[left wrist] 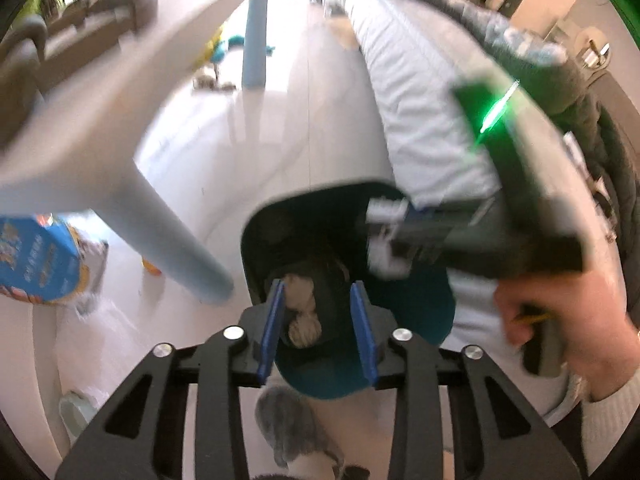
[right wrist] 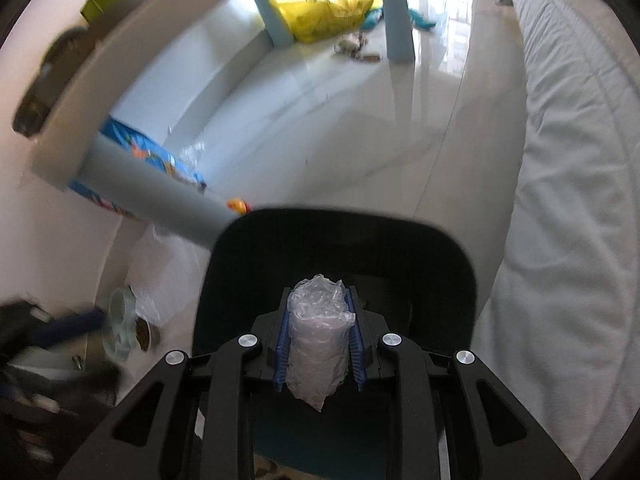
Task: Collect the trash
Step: 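Carry the tape roll and bubble wrap to the green bin and release both, then raise both open grippers from the bin back toward the bed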
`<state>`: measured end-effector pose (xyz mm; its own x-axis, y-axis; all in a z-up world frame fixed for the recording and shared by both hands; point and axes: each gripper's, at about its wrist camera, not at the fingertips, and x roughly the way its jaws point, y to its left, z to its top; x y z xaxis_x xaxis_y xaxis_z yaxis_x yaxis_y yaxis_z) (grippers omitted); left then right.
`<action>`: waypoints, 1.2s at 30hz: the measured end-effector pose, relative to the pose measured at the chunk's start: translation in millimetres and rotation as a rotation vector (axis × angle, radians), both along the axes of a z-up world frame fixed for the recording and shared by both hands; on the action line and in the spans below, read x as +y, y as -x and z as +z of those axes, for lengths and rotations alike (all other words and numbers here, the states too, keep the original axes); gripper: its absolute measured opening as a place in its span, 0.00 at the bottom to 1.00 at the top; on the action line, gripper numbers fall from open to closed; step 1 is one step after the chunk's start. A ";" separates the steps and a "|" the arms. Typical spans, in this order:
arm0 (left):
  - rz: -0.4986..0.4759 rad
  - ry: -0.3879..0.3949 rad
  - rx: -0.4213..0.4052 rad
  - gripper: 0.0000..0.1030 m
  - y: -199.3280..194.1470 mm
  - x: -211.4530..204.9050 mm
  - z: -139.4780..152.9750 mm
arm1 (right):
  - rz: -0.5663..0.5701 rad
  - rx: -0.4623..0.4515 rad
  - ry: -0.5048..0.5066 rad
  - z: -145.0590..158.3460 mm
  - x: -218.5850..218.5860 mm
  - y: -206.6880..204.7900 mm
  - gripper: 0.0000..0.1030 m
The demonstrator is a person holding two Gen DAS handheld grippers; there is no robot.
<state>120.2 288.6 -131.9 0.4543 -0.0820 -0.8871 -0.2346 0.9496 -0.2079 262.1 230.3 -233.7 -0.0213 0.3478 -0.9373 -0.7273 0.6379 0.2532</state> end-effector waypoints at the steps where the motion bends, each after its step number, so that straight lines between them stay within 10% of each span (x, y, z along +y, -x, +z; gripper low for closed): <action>1: 0.004 -0.009 -0.022 0.32 0.3 0.3 6.2 | 0.005 0.002 0.019 -5.1 -0.4 2.5 0.26; 13: 0.024 -0.088 -0.256 0.31 -0.3 -7.0 73.5 | 0.053 0.020 0.102 -21.0 -9.4 21.1 0.29; 16: 0.027 -0.105 -0.293 0.31 -1.7 -10.9 86.1 | 0.049 0.043 0.095 -17.3 -15.6 22.2 0.58; 36: -0.031 -0.099 -0.538 0.50 -14.2 -78.7 143.6 | 0.023 -0.161 -0.160 107.4 -82.8 19.9 0.60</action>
